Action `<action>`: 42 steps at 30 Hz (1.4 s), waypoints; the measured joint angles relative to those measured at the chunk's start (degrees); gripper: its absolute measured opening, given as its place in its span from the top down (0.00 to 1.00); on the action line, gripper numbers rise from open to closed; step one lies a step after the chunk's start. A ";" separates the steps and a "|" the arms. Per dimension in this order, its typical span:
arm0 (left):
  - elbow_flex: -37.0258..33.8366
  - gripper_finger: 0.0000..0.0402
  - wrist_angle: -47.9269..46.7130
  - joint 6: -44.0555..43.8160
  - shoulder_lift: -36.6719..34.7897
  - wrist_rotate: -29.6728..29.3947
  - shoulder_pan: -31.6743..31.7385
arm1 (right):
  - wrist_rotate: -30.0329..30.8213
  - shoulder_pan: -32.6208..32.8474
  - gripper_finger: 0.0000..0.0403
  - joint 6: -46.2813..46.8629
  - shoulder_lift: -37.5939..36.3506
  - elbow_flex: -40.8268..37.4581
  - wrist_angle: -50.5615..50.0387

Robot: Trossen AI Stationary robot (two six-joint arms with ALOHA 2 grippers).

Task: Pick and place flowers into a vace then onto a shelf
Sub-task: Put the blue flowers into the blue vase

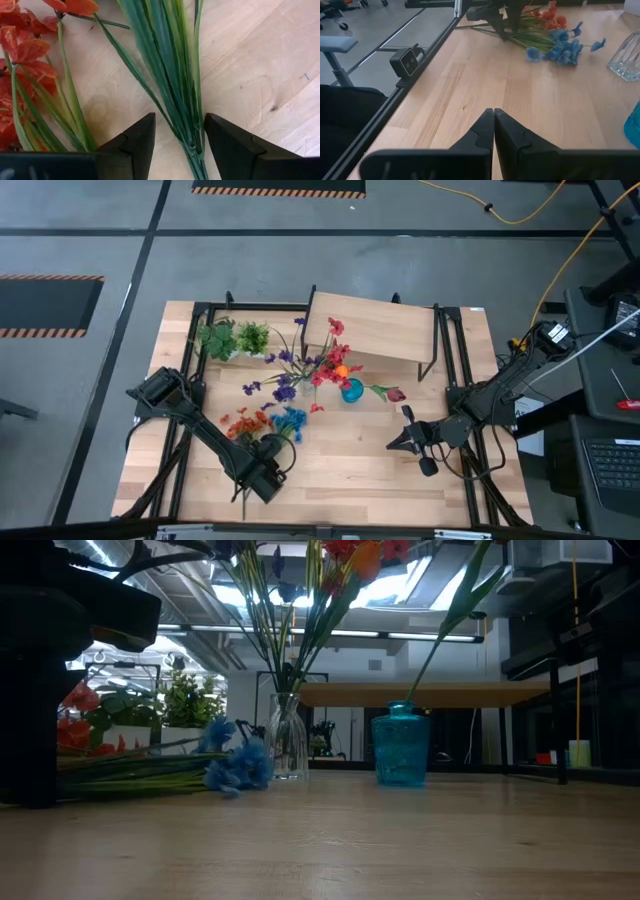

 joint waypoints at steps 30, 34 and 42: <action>4.11 0.97 8.68 7.68 -0.17 -5.39 -3.56 | 0.00 0.00 0.96 -0.15 0.00 0.00 -0.02; 6.21 0.97 11.32 13.07 -0.24 -5.86 -3.67 | 0.00 0.00 0.96 -0.16 0.00 0.00 -0.02; 7.54 0.97 17.94 24.60 -0.28 -7.09 -2.73 | 0.00 0.00 0.96 -0.15 0.00 0.00 -0.09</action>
